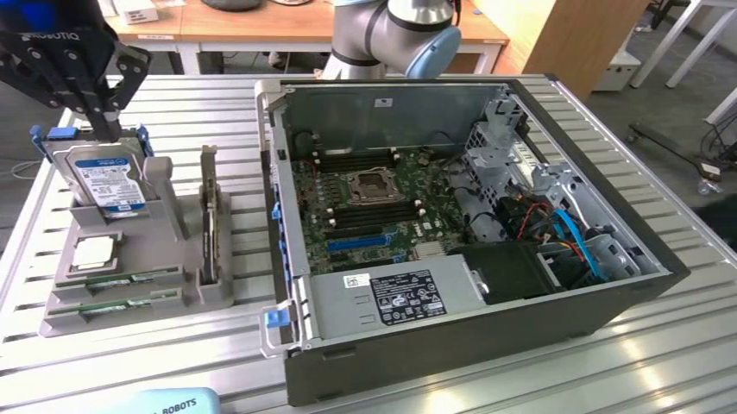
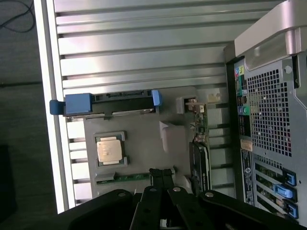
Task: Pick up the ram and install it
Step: 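Reach for the ram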
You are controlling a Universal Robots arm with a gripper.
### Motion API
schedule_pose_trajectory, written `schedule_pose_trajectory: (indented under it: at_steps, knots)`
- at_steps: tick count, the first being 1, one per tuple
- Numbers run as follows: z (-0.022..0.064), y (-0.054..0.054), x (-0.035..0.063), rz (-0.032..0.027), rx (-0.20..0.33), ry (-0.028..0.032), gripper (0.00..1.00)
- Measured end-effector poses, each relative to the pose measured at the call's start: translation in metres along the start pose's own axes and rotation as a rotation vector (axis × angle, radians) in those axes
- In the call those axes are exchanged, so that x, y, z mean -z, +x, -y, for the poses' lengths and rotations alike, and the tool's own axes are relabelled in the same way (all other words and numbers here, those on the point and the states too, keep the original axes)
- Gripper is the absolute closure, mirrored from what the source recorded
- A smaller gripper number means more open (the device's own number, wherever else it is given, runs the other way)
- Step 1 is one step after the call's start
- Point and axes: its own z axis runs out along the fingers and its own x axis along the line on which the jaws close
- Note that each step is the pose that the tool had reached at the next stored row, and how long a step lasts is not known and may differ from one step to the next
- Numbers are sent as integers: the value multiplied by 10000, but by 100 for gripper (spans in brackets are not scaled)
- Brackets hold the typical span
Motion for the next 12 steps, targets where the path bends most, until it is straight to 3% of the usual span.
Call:
schedule_pose_trajectory:
  at_steps: [12]
  knots:
    - [267,-19,11,0,-1,0,90]
